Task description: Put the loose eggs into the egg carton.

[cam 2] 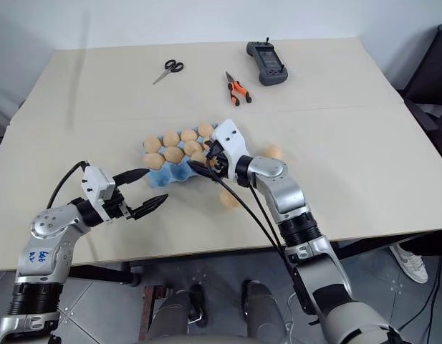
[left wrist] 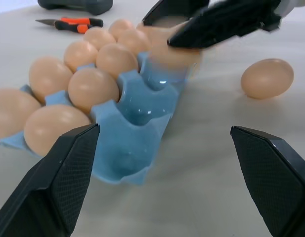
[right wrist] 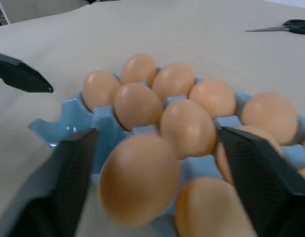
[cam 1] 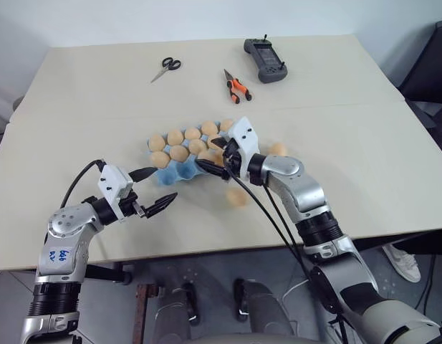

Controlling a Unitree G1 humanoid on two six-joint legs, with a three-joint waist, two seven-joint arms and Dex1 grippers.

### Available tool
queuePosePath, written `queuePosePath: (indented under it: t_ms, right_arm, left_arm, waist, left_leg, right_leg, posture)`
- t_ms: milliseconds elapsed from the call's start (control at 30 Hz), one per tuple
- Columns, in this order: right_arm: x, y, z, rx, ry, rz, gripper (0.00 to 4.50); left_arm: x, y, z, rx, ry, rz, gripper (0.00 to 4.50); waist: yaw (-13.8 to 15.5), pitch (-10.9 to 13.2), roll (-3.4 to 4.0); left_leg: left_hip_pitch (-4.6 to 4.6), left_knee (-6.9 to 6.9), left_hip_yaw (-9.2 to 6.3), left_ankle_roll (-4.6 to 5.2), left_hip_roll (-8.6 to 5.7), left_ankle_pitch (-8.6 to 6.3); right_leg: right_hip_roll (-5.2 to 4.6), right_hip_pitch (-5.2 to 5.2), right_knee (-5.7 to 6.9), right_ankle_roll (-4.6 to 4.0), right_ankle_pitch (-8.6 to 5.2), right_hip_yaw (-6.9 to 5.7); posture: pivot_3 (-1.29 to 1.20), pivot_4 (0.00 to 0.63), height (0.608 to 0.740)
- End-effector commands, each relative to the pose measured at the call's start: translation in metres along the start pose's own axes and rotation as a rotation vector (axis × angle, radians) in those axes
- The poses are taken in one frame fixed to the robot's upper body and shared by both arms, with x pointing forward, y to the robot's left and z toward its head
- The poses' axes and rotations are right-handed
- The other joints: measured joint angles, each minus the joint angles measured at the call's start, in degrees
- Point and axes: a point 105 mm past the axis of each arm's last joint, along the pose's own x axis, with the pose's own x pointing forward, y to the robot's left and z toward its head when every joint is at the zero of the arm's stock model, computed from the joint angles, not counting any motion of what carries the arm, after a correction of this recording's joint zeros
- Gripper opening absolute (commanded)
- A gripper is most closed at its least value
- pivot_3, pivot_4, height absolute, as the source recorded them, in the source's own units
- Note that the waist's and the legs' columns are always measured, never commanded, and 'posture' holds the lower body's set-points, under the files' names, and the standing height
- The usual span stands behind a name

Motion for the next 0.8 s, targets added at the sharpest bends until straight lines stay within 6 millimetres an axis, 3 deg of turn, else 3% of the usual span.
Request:
queuePosePath:
  t_ms: [33,167,500,700,800]
  right_arm:
    - [-0.001,0.004,0.022,-0.037,-0.072,0.005,4.46]
    - [-0.026,-0.009,0.029,-0.055,-0.126,-0.032,4.46]
    - [-0.145,-0.060,-0.012,-0.097,-0.110,-0.376,4.46]
    - [-0.191,-0.060,-0.045,-0.089,-0.074,-0.468,4.46]
    - [-0.200,-0.061,-0.058,-0.059,-0.060,-0.509,4.46]
  left_arm:
    - [0.002,-0.001,0.012,0.023,-0.036,-0.011,4.50]
    - [0.004,-0.002,0.013,0.027,-0.037,-0.030,4.50]
    - [0.020,-0.018,0.013,0.005,-0.039,-0.151,4.50]
    - [0.026,-0.021,0.011,-0.005,-0.035,-0.174,4.50]
    - [0.029,-0.021,0.010,0.009,-0.032,-0.174,4.50]
  waist:
    - [0.0,0.0,0.00]
    - [0.3,0.0,-0.04]
    - [1.7,-0.1,-0.23]
    - [1.5,-0.1,-0.24]
    - [1.5,-0.1,-0.24]
  left_leg:
    - [0.00,0.00,0.00,-0.01,0.00,0.00]
    - [-0.02,-0.02,0.00,-0.01,0.00,0.00]
    - [-0.03,-0.08,0.02,0.01,-0.02,-0.04]
    - [0.09,-0.04,-0.01,0.01,-0.03,-0.03]
    - [0.10,0.05,-0.10,0.01,-0.05,-0.03]
  right_leg:
    - [0.00,0.00,0.01,-0.01,0.00,0.01]
    - [-0.02,0.00,-0.04,-0.01,-0.01,0.03]
    - [-0.01,0.01,-0.24,-0.03,-0.02,0.03]
    - [0.11,0.07,-0.22,-0.02,-0.02,-0.02]
    - [0.11,0.13,-0.22,-0.02,-0.01,-0.03]
  posture:
    - [0.00,0.150,0.740]
    - [0.00,0.150,0.740]
    - [0.00,0.150,0.740]
    - [0.00,0.150,0.740]
    - [0.00,0.150,0.740]
